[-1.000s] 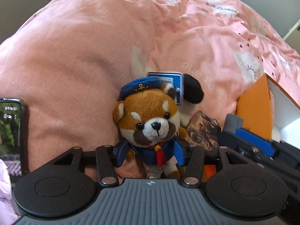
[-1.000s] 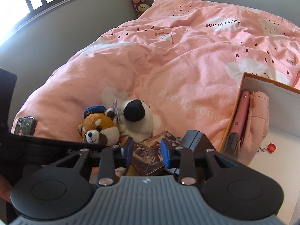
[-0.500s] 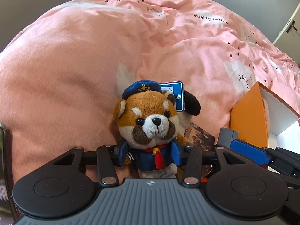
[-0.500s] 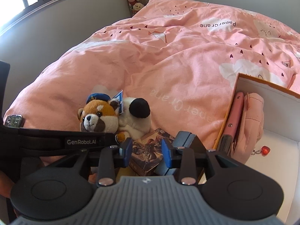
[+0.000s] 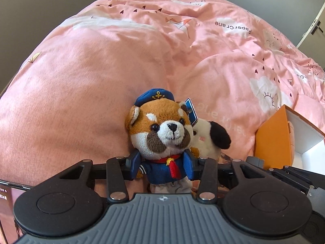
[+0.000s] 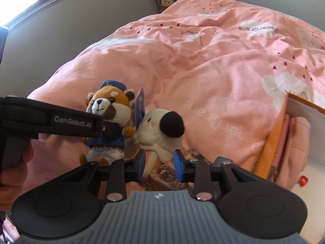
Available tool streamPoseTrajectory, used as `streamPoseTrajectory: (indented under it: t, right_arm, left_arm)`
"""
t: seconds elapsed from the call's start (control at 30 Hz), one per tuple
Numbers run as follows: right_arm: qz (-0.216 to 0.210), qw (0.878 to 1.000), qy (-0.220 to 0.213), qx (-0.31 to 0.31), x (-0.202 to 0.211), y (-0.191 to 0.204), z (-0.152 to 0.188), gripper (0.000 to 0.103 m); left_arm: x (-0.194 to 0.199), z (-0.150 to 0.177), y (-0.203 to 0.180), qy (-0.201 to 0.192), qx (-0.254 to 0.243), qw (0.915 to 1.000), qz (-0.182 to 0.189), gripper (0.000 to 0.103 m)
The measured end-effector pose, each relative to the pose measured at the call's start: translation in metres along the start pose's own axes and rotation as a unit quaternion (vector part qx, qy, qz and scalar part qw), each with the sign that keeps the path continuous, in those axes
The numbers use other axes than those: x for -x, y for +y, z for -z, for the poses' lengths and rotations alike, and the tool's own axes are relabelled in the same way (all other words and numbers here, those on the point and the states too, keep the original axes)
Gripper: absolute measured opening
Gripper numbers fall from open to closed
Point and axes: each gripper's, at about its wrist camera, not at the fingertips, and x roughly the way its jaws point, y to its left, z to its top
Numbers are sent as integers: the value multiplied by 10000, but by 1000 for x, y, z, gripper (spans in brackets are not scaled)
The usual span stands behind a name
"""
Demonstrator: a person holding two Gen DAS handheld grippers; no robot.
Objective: Organize objects
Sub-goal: 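Lift the red-panda plush with left tool while right tool grasps the dog plush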
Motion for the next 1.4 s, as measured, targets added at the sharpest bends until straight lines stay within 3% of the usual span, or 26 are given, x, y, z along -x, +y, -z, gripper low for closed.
streamPoseTrajectory:
  t: [0.2, 0.43, 0.6, 0.83, 1.17, 1.4]
  right_arm:
    - [-306, 9989, 238, 276, -21, 15, -4, 33]
    - [-245, 9980, 530, 260, -50, 17, -11, 38]
    - [374, 9970, 595, 314, -59, 13, -19, 51]
    - [734, 9948, 659, 268, -71, 9, -23, 65]
    - [1091, 9910, 752, 166, -79, 0, -24, 56]
    - [896, 9954, 183, 301, -40, 3, -19, 54]
  left_arm:
    - [0, -2, 6, 25, 43, 10000, 59, 49]
    - [-2, -6, 15, 85, 164, 9996, 224, 49]
    - [-2, -6, 19, 101, 222, 9992, 325, 49]
    - [-6, -4, 14, 75, 110, 9996, 238, 50]
    - [-14, 5, 5, -104, 43, 9999, -26, 50]
    - [2, 12, 8, -315, 202, 9989, 294, 49]
